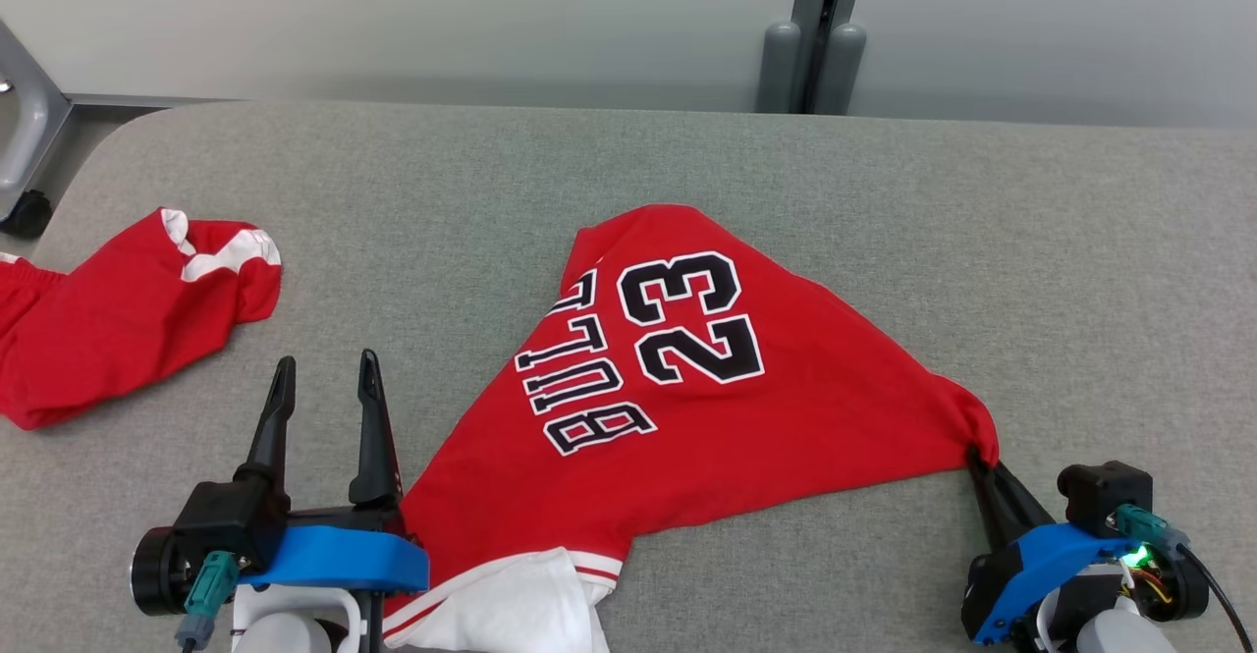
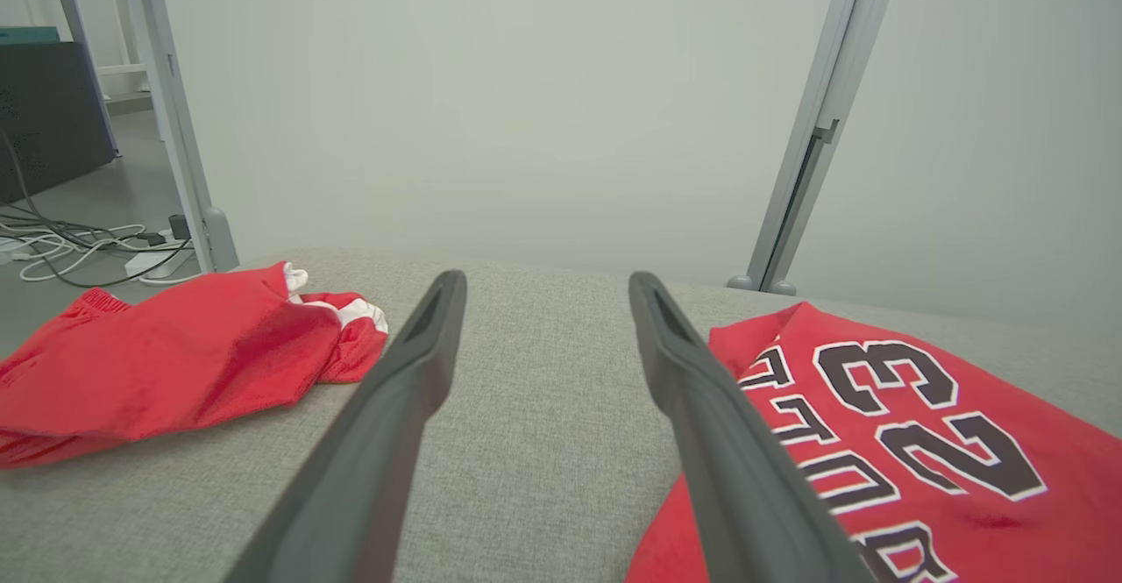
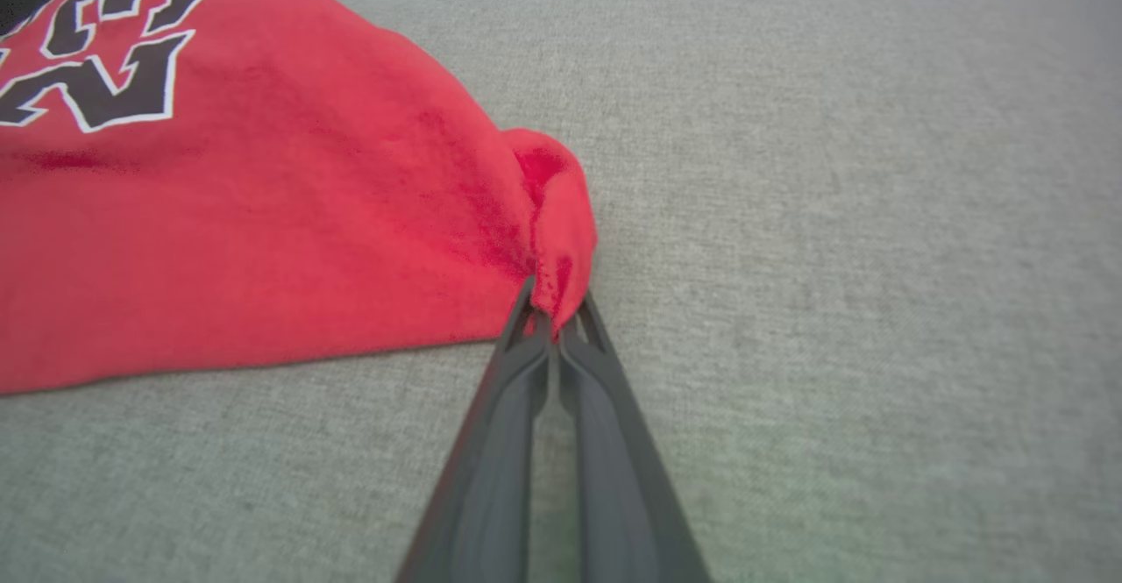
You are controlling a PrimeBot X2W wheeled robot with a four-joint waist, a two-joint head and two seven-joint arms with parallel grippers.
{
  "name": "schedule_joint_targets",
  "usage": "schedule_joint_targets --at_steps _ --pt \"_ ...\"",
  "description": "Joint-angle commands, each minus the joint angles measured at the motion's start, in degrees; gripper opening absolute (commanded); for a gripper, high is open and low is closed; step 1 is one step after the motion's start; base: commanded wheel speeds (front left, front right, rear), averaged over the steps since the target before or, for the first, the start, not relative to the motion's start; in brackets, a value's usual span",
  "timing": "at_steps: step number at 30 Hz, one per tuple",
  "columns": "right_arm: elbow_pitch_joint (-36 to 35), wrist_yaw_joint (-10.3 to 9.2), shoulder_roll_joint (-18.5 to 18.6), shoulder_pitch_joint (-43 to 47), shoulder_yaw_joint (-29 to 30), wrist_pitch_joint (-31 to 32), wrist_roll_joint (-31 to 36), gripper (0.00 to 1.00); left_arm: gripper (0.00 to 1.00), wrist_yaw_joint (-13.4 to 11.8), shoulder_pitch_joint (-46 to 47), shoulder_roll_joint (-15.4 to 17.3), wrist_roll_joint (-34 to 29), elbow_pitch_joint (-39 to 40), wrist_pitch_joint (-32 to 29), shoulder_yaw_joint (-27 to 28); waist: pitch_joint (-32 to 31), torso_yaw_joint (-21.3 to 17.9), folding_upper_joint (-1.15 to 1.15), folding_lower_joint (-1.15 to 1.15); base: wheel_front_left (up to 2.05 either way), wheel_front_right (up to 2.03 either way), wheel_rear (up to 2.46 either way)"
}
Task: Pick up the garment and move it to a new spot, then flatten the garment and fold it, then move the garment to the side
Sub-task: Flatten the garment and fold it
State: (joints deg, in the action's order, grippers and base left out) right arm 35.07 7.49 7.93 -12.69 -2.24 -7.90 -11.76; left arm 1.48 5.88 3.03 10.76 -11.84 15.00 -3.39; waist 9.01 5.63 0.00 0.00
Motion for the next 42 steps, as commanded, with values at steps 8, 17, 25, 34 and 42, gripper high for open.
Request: schedule_joint_targets --at_steps 8,17,25,34,42 --pt "-4.8 0.01 1.1 3.33 -0.35 -2.75 -1.0 0.0 1.0 -0.04 -0.94 -0.08 -0.25 -0.44 0.27 0.14 -1.44 -1.68 0.0 0.0 0.0 0.0 0.0" --pt "-19.85 0.01 0.33 18.48 3.96 1.65 -0.55 0.0 1.0 0.01 -1.93 -0.1 -0.06 -0.53 0.27 0.08 -2.75 -3.31 0.0 0.0 0.0 0.0 0.0" --pt "-29.65 0.01 -1.8 26.03 8.6 5.97 -0.06 1.0 1.0 0.38 -1.92 -0.11 -0.21 -0.8 0.28 0.28 -2.8 -4.45 0.0 0.0 0.0 0.0 0.0" --pt "-36.93 0.01 -3.28 22.28 9.21 2.31 1.87 1.0 1.0 0.88 -1.95 0.11 -0.59 -1.31 0.27 0.34 -3.61 -4.01 0.0 0.0 0.0 0.0 0.0" --pt "-40.01 0.02 -4.66 16.22 6.8 -1.82 4.73 1.0 1.0 0.77 -2.22 0.36 -0.86 -1.08 0.27 0.51 -3.68 -3.56 0.0 0.0 0.0 0.0 0.0"
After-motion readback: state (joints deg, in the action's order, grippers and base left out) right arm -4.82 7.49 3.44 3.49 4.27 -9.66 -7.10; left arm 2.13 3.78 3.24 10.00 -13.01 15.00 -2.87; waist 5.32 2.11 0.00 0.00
